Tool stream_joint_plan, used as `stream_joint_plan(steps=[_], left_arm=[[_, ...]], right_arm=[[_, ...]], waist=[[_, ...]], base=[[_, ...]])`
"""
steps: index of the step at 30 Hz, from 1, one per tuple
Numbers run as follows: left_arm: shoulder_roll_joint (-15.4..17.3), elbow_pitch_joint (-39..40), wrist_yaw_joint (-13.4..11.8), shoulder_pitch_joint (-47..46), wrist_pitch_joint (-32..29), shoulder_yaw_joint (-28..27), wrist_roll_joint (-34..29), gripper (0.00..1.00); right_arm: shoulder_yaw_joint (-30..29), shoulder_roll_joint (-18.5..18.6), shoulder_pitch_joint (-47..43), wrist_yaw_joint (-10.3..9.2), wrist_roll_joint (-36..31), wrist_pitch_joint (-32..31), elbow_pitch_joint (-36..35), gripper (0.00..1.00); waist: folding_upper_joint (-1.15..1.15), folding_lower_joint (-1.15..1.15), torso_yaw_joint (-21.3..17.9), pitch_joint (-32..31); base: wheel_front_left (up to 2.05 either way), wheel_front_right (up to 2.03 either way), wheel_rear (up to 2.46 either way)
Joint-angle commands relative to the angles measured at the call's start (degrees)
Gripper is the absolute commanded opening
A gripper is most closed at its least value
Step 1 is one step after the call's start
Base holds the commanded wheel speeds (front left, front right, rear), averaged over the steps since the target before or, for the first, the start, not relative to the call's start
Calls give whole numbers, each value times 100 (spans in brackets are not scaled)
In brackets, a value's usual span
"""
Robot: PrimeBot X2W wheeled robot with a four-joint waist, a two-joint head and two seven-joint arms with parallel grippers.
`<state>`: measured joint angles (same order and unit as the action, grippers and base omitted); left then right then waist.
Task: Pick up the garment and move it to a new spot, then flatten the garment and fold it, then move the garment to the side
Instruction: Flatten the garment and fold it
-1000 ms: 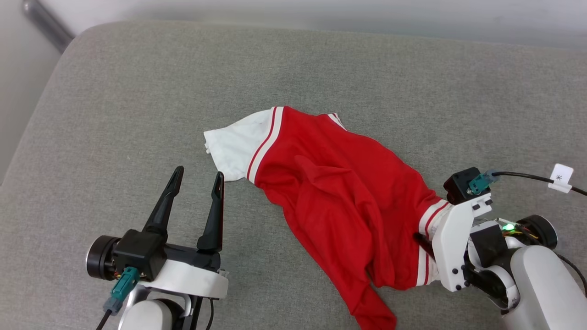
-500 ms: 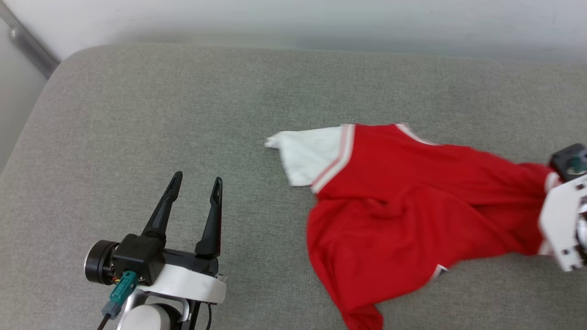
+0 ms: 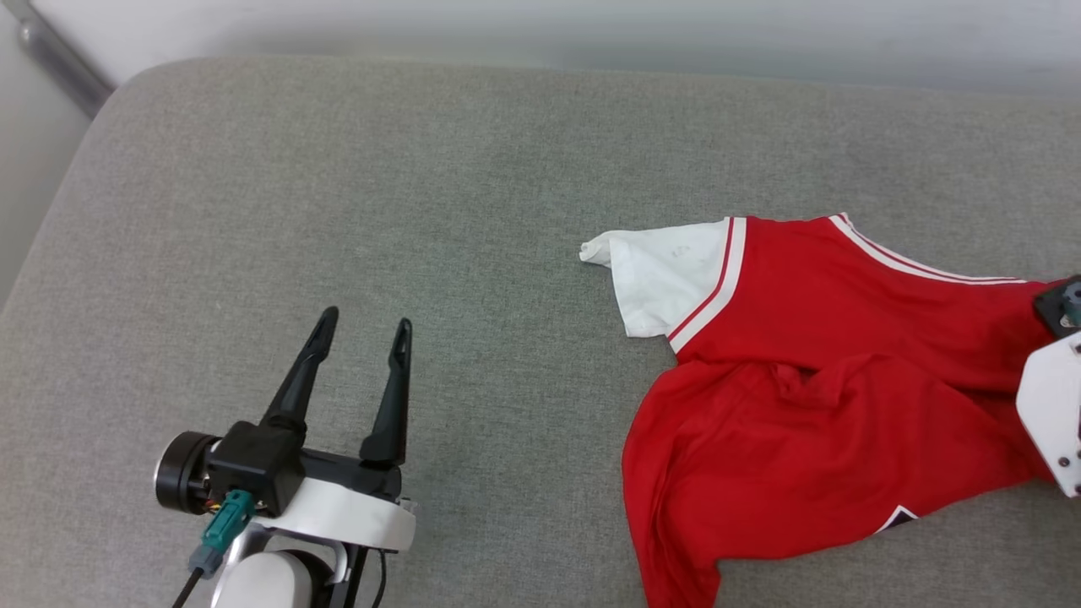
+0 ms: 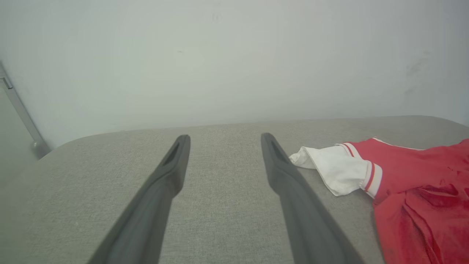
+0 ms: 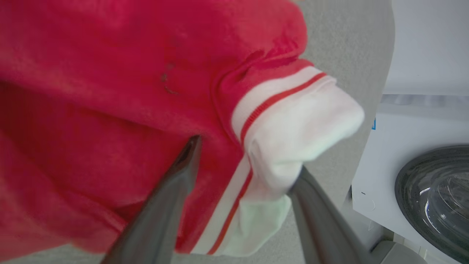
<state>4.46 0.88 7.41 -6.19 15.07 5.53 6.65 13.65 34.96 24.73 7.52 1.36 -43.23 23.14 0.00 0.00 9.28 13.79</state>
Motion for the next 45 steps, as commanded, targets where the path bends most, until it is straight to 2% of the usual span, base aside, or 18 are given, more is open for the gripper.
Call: stream_joint_plan(steps=[1,7,15,18,27,30,33,35,38,41,45], left_arm=[[15,-8,5,22,15,-48,10,100],[35,27,6,133,15,-200,-16,100],[63,204,6,259,15,-421,17,100],[75,265,6,305,15,-511,40,100],[161,419,6,204,15,-549,232,100],[318,346,6,112,15,-424,386,100],[569,214,6,-78,-18,-253,614,100],[853,180,6,-348,-255,-1,786,100],[1333,153,6,-965,-930,527,1174,100],[1835,8,-1,-1752,-1965,1086,1787,100],[2236,-383,0,-2830,-3499,1601,2773,100]], right_arm=[[-33,-74,133,-6,-50,152,48,100],[-282,-345,267,-6,-135,687,-94,100],[-821,-911,106,-6,-152,1474,-853,100],[-1089,-1284,-74,-5,57,1968,-1240,100],[-1639,-2579,-961,-5,830,4196,-2355,100],[-1752,-2891,-1228,-5,901,4766,-2526,100],[-1747,-3049,-1379,-5,919,5084,-2648,100],[-1822,-3103,-1431,-5,920,5188,-2722,100],[-1939,-3156,-1446,-5,932,5224,-2840,100],[-2006,-3189,-1396,-5,945,5208,-2929,100],[-2008,-3207,-1351,-5,928,5241,-2968,100]], waist=[[0,0,-46,-62],[0,0,-333,-330],[0,0,-858,-635],[0,0,-1014,-687],[0,0,-1381,-657],[0,0,-1498,-588],[0,0,-1611,-491],[0,0,-1662,-409],[0,0,-1725,-255],[0,0,-1810,-74],[0,0,-1939,146]], base=[[0,0,0],[0,0,0],[0,0,0],[0,0,0],[0,0,0],[0,0,0],[0,0,0],[0,0,0],[0,0,0],[0,0,0],[0,0,0]])
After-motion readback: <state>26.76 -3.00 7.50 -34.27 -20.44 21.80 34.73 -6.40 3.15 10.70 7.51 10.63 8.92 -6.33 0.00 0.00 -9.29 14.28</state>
